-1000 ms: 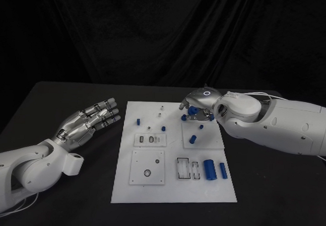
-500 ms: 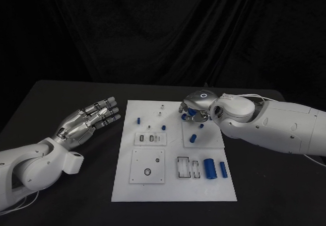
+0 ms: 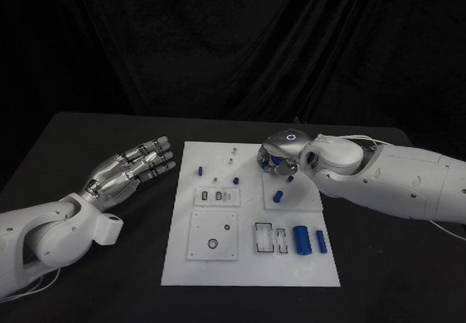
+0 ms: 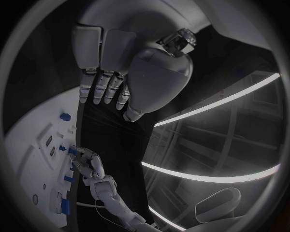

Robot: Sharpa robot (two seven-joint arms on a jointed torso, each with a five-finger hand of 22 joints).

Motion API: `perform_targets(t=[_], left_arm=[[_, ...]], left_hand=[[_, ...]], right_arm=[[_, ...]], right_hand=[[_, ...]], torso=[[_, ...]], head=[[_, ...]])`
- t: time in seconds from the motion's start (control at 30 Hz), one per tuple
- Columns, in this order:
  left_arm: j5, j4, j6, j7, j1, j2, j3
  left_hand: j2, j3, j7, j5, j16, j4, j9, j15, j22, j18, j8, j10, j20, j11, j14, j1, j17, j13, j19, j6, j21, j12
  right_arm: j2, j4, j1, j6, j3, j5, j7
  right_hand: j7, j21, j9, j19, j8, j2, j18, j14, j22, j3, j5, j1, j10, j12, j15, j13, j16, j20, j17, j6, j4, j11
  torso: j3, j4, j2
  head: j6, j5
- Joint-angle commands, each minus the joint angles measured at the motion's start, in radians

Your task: Assemble the parts on the task board

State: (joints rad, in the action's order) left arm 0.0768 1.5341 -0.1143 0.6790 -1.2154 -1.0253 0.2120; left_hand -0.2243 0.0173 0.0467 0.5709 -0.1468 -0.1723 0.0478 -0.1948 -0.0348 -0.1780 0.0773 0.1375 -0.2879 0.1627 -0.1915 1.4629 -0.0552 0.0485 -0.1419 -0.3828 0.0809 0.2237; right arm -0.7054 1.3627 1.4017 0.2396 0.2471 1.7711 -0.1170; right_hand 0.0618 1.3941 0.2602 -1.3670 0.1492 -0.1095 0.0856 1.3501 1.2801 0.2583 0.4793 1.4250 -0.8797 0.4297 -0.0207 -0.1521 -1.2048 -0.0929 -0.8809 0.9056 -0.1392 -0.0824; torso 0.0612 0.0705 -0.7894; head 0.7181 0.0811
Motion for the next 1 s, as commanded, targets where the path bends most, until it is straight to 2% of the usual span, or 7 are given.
perform_targets(t=[0.03,0.07,0.2,0.3,0.63,0.73,1.0], left_arm=[[0.0,-0.001,-0.019,0.244,-0.001,0.004,-0.001],[0.0,-0.002,-0.019,0.244,-0.001,0.004,-0.001],[0.0,-0.004,-0.021,0.242,-0.001,0.004,-0.001],[0.0,-0.007,-0.023,0.241,-0.001,0.004,-0.001],[0.0,-0.011,-0.026,0.238,-0.001,0.005,-0.001],[0.0,-0.012,-0.027,0.237,-0.001,0.007,-0.001],[0.0,-0.016,-0.029,0.235,-0.001,0.013,-0.001]], left_hand=[[0.004,0.007,0.007,0.004,-0.004,0.0,0.001,-0.007,0.001,0.013,-0.004,0.002,-0.004,0.007,0.002,0.004,0.001,-0.001,0.002,-0.001,-0.002,0.006],[0.004,0.007,0.007,0.004,-0.004,0.0,0.001,-0.007,0.001,0.013,-0.004,0.002,-0.004,0.007,0.002,0.004,0.001,-0.001,0.002,-0.001,-0.002,0.006],[0.004,0.01,0.008,0.004,-0.005,0.001,0.001,-0.009,0.001,0.013,-0.004,0.001,-0.004,0.009,0.001,0.003,0.001,-0.001,0.001,-0.002,-0.002,0.007],[0.004,0.012,0.009,0.003,-0.005,0.002,0.002,-0.01,0.001,0.014,-0.003,0.001,-0.005,0.01,0.001,0.003,0.001,-0.001,0.001,-0.003,-0.002,0.008],[0.003,0.017,0.011,0.003,-0.006,0.004,0.002,-0.011,0.001,0.016,-0.003,0.001,-0.005,0.012,0.0,0.002,0.001,-0.001,0.001,-0.006,-0.002,0.01],[0.003,0.02,0.012,0.003,-0.007,0.005,0.002,-0.012,0.001,0.017,-0.003,0.0,-0.005,0.014,-0.001,0.002,0.001,-0.001,0.0,-0.007,-0.002,0.011],[0.002,0.025,0.013,0.002,-0.008,0.007,0.003,-0.013,0.001,0.018,-0.003,0.0,-0.005,0.015,-0.001,0.001,0.001,-0.001,0.0,-0.009,-0.002,0.013]], right_arm=[[0.002,-0.005,-0.003,0.028,-0.001,0.002,0.02],[0.003,-0.006,-0.003,0.031,-0.001,0.002,0.021],[0.003,-0.007,-0.004,0.045,-0.001,0.001,0.027],[0.001,-0.007,-0.004,0.057,-0.001,-0.012,0.033],[0.006,-0.012,0.0,0.112,-0.002,-0.08,0.068],[0.018,-0.014,0.012,0.13,-0.004,-0.098,0.077],[0.077,-0.05,0.043,0.138,-0.008,-0.141,0.091]], right_hand=[[0.0,0.003,0.014,-0.006,0.014,-0.006,-0.013,0.011,0.005,0.01,-0.006,-0.004,-0.012,0.003,0.001,-0.003,-0.008,0.002,-0.006,0.018,0.003,0.001],[0.001,0.007,0.031,-0.011,0.03,-0.002,-0.014,0.014,0.012,0.015,-0.008,0.0,-0.027,0.008,-0.002,-0.008,-0.012,0.004,-0.014,0.038,0.008,0.005],[0.003,0.012,0.065,-0.017,0.049,0.002,-0.016,0.019,0.022,0.023,-0.009,0.005,-0.051,0.012,-0.006,-0.016,-0.015,0.008,-0.02,0.046,0.02,0.011],[0.008,0.018,0.118,-0.024,0.081,0.01,-0.018,0.026,0.034,0.032,-0.008,0.017,-0.093,0.026,-0.015,-0.032,-0.019,0.016,-0.031,0.047,0.039,0.025],[0.025,0.021,0.207,-0.028,0.128,0.022,-0.02,0.031,0.045,0.048,-0.001,0.03,-0.129,0.028,-0.018,-0.054,-0.016,0.02,-0.034,0.037,0.066,0.036],[0.031,0.026,0.229,-0.035,0.141,0.023,-0.022,0.041,0.056,0.05,-0.004,0.03,-0.142,0.029,-0.02,-0.06,-0.026,0.022,-0.052,0.041,0.07,0.04],[0.037,0.029,0.242,-0.039,0.139,0.025,-0.024,0.046,0.063,0.057,-0.016,0.033,-0.143,0.022,-0.021,-0.061,-0.03,0.023,-0.059,0.027,0.074,0.04]], torso=[[0.0001,-0.0003,0.0],[0.0005,-0.0001,0.001],[0.0007,-0.0005,0.0],[0.0008,-0.0006,0.001],[0.0013,0.0001,0.001],[0.0014,-0.0002,0.001],[0.0021,0.0005,0.0]], head=[[0.0,0.001],[0.001,0.001],[0.001,-0.001],[0.001,-0.002],[0.002,-0.003],[0.003,-0.007],[0.003,-0.016]])
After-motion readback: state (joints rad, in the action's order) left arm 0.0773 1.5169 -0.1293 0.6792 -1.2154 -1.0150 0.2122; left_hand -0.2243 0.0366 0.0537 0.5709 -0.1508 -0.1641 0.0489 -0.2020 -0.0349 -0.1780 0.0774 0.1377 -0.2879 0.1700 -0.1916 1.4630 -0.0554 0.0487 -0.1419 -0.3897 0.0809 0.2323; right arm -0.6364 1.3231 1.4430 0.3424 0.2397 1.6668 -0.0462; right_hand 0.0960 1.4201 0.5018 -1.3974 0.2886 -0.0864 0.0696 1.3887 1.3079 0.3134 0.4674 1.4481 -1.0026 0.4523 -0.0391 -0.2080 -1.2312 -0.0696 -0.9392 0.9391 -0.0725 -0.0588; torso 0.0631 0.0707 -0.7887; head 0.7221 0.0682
